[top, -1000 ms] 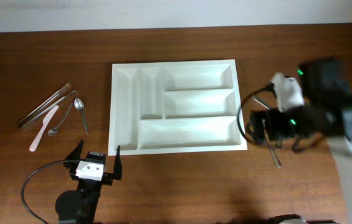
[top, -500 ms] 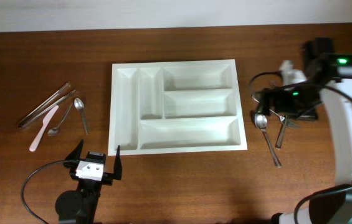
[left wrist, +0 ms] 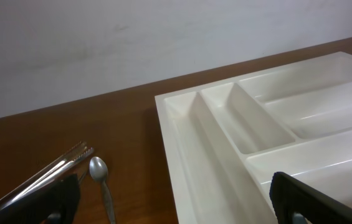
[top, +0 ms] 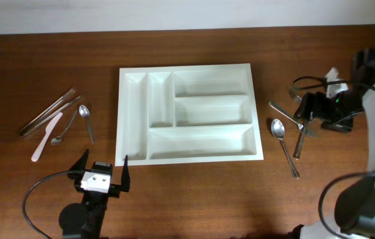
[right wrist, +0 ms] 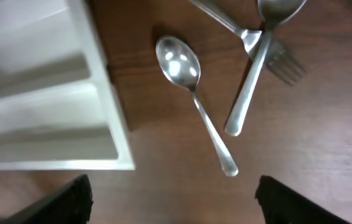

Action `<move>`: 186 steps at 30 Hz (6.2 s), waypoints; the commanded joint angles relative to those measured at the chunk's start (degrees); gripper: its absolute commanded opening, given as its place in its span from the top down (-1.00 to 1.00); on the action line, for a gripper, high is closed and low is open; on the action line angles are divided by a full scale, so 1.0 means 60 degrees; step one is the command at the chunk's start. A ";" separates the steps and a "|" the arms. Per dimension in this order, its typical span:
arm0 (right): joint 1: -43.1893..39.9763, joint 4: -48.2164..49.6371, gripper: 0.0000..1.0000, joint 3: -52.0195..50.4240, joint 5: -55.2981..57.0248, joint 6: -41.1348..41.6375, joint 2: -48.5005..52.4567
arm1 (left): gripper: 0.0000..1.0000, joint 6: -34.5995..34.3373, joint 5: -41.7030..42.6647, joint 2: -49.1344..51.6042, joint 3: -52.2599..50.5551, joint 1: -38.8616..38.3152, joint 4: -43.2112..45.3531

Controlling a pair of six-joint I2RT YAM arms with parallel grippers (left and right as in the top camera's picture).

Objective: Pack container
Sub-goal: 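Move the right gripper over the silver spoons right of the tray, then lower the right gripper and grasp the silver spoon by its handle, then carry the spoon with the right gripper into the tray's middle compartment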

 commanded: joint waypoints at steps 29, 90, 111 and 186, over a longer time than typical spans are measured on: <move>0.1450 0.4477 -0.77 -0.4138 0.1687 -0.0466 0.0510 | -0.98 -0.0117 -0.0029 -0.0080 -0.0073 0.0029 0.0033; 0.1541 0.5727 0.92 -0.4426 0.2014 0.0047 0.1821 | -0.98 -0.0117 -0.0029 -0.0080 -0.0073 0.0029 0.0033; 0.1541 0.3399 0.92 -0.2047 0.2011 0.0047 0.1818 | -0.98 -0.0117 -0.0029 -0.0080 -0.0073 0.0029 0.0033; 0.5559 0.1490 -0.98 0.4102 0.1402 -0.3595 0.3282 | -0.99 -0.0117 -0.0033 -0.0080 -0.0073 0.0029 0.0033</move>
